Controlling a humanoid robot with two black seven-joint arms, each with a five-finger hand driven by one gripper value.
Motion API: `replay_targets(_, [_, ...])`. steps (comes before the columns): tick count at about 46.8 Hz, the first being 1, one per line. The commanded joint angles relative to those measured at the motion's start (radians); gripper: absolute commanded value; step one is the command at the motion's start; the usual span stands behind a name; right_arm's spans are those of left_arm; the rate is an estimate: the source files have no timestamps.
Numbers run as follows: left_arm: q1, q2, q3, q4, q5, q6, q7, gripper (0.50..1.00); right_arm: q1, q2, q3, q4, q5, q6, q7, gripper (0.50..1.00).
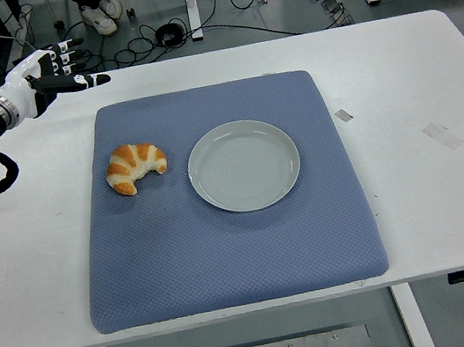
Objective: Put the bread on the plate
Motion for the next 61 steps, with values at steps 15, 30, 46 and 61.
replay_targets(15, [0.000, -0.006, 0.001, 0.001, 0.000, 0.000, -0.001, 0.969, 0.000, 0.000, 0.000, 0.000, 0.000, 0.000, 0.000, 1.000])
replay_targets(30, [0.006, -0.006, 0.000, 0.001, 0.000, 0.000, 0.000, 0.969, 0.000, 0.000, 0.000, 0.000, 0.000, 0.000, 0.000, 1.000])
replay_targets(46, [0.005, -0.009, 0.008, 0.001, 0.011, 0.000, -0.001, 0.968, 0.000, 0.000, 0.000, 0.000, 0.000, 0.000, 0.000, 1.000])
replay_targets(61, [-0.003, -0.009, 0.028, -0.001, 0.023, -0.006, -0.001, 0.968, 0.000, 0.000, 0.000, 0.000, 0.000, 0.000, 0.000, 1.000])
